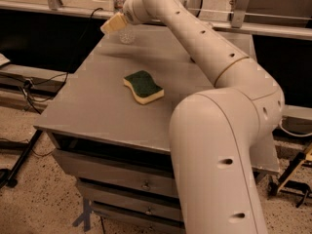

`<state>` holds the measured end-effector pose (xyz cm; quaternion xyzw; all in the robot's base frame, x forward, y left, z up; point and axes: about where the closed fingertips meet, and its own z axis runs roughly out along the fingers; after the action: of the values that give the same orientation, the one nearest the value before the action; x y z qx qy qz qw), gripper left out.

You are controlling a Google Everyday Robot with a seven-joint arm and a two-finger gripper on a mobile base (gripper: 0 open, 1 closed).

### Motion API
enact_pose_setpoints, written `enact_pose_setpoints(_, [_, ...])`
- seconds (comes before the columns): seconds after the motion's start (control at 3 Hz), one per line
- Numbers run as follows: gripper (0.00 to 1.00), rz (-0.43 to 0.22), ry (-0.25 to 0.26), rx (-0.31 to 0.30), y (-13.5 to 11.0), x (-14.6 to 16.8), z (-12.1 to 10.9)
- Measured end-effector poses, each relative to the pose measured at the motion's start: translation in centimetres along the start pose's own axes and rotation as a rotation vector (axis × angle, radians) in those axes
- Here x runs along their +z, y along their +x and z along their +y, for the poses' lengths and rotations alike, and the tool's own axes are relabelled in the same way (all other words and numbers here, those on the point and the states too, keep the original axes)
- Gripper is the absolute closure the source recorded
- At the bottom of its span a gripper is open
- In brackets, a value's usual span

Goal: Move water bottle near coke can

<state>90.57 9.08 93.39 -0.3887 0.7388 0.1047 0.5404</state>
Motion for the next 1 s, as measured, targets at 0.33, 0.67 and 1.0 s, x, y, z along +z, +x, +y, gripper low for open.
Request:
enact_pose_setpoints(0.33, [0.24,-0.074,0.030,0.091,-0.2,2.0,-1.3])
enact_pose_setpoints(0.67, [0.47,-0.120,0.051,0.129,-0.6,2.0,-2.5])
enact_pose_setpoints(1.0, [0.72,-0.147,0.052,0.130,-1.6,-1.1,-3.5])
